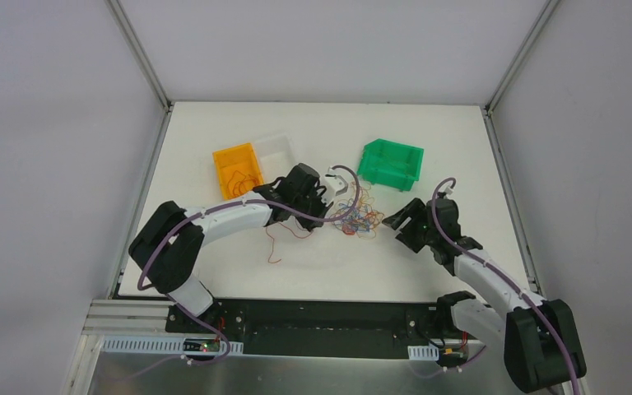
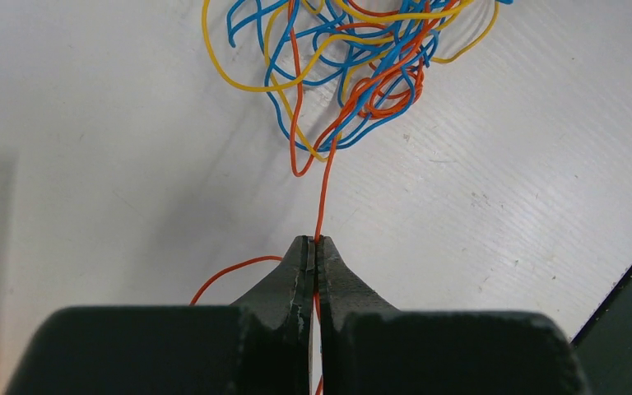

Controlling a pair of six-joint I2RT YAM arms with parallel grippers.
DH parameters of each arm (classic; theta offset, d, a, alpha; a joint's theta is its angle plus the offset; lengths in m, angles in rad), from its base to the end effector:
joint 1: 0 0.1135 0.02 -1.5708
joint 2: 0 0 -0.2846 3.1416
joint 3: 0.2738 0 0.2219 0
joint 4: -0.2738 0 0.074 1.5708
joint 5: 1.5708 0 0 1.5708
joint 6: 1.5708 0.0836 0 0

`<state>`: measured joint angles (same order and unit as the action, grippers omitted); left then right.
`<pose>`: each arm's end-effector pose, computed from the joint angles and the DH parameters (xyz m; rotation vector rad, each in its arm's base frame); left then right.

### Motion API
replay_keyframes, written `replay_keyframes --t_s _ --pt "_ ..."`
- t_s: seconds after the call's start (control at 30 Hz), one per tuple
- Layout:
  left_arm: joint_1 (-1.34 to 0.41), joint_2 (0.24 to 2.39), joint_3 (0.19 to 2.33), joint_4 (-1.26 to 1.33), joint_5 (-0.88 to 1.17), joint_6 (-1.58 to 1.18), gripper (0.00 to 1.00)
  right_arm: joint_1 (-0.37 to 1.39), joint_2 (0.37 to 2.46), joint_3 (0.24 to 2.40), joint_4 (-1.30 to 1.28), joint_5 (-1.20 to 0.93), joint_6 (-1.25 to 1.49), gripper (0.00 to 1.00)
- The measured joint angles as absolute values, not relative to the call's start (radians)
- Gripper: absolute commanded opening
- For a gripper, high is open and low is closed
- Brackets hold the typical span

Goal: Untangle the cables
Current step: Untie the cable.

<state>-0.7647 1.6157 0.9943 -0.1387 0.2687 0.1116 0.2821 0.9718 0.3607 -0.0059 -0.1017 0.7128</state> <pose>0.2397 -0.2607 0.2157 1.1353 2.0976 -0.6326 0.1870 0.0630 0.1842 0.4257 2.2247 0.6595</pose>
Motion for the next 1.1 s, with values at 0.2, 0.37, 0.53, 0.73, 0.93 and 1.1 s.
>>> replay_keyframes --t_s 0.2,0.37,0.53,0.73,0.93,1.1 --pt "-0.765 1.565 0.916 -0.012 0.269 0.11 0.0 0.294 1.079 0.342 0.056 -0.194 0.752 0.7" --pt "-0.765 1.565 0.912 0.018 0.273 0.101 0.0 0.352 1.152 0.373 0.101 -0.194 0.808 0.71" --pt "-0.765 1.565 0.912 0.028 0.278 0.092 0.0 0.387 1.264 0.418 0.175 -0.187 0.871 0.54" --pt "-0.765 1.565 0.912 0.029 0.276 0.092 0.0 0.389 1.385 0.45 0.239 -0.142 0.917 0.0" --pt "-0.765 1.538 0.891 0.032 0.226 0.092 0.0 0.334 1.313 0.429 0.227 -0.058 0.93 0.0" --pt "-0.765 1.5 0.869 0.042 0.129 0.082 0.0 0.259 1.096 0.411 0.115 0.066 0.892 0.0"
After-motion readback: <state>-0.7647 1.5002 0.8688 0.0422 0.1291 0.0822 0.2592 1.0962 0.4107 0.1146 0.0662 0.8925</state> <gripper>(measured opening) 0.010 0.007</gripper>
